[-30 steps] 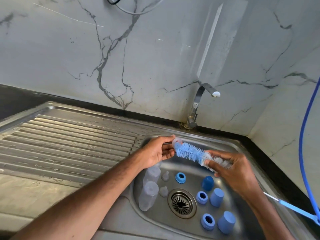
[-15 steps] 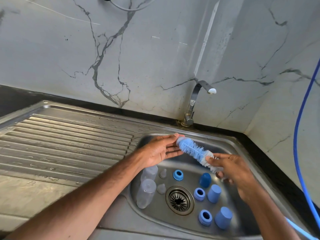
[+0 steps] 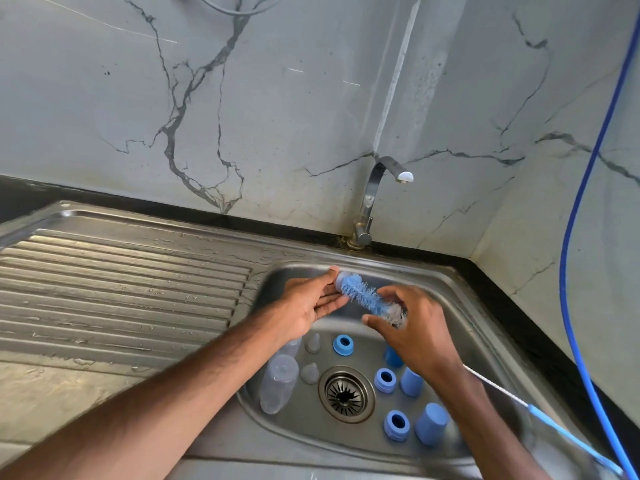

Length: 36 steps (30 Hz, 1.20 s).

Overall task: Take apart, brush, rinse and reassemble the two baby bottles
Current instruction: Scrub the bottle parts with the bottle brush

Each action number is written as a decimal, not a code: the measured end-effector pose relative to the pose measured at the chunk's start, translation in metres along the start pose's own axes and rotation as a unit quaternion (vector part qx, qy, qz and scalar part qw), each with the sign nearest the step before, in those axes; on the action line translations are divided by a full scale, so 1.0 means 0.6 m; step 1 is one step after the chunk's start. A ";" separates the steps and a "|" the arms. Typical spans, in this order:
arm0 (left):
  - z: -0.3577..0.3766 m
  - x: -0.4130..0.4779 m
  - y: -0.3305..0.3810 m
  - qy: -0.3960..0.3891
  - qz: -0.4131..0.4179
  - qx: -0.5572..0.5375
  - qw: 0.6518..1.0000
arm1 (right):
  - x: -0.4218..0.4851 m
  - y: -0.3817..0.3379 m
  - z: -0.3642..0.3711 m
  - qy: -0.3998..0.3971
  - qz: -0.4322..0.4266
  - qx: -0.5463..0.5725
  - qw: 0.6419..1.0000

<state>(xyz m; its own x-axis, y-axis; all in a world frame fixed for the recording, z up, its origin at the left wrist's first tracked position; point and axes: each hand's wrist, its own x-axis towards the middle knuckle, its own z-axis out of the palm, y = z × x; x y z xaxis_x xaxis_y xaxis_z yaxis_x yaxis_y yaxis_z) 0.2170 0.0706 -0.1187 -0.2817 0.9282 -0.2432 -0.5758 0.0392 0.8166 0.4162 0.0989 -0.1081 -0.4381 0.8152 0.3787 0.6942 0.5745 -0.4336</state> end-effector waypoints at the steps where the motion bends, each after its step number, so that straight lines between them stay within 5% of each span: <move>1: 0.002 -0.002 -0.001 -0.004 -0.001 -0.005 1.000 | 0.002 -0.004 0.005 0.000 -0.003 -0.001 1.000; 9: 0.016 -0.015 -0.004 -0.087 -0.005 -0.015 0.996 | 0.017 0.006 0.006 0.020 0.036 -0.010 0.999; 12: 0.021 -0.018 -0.008 -0.126 0.014 0.028 0.992 | 0.023 0.010 -0.007 -0.039 0.094 -0.002 0.995; 16: 0.023 -0.022 -0.006 -0.164 0.051 0.071 0.983 | 0.026 0.003 -0.037 -0.125 0.174 0.231 0.949; 20: 0.020 -0.022 -0.005 -0.173 0.071 0.085 0.979 | 0.023 0.000 -0.054 -0.179 0.210 0.337 0.900; 24: 0.016 -0.015 -0.008 -0.075 0.090 0.107 0.987 | 0.013 -0.002 -0.037 -0.063 0.075 0.079 0.992; 30: -0.002 0.001 0.003 0.048 0.106 0.102 0.988 | 0.005 -0.032 -0.006 -0.021 -0.052 -0.035 0.998; 36: 0.004 0.002 0.008 -0.015 0.093 0.096 0.991 | 0.009 -0.034 -0.020 0.028 -0.027 -0.046 0.998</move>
<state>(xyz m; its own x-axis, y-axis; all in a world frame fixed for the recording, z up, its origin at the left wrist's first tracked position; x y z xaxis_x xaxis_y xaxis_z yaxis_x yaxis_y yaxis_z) 0.2159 0.0730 -0.1139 -0.3452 0.9362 -0.0657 -0.3593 -0.0672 0.9308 0.4065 0.0908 -0.0873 -0.4452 0.7771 0.4448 0.7214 0.6056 -0.3359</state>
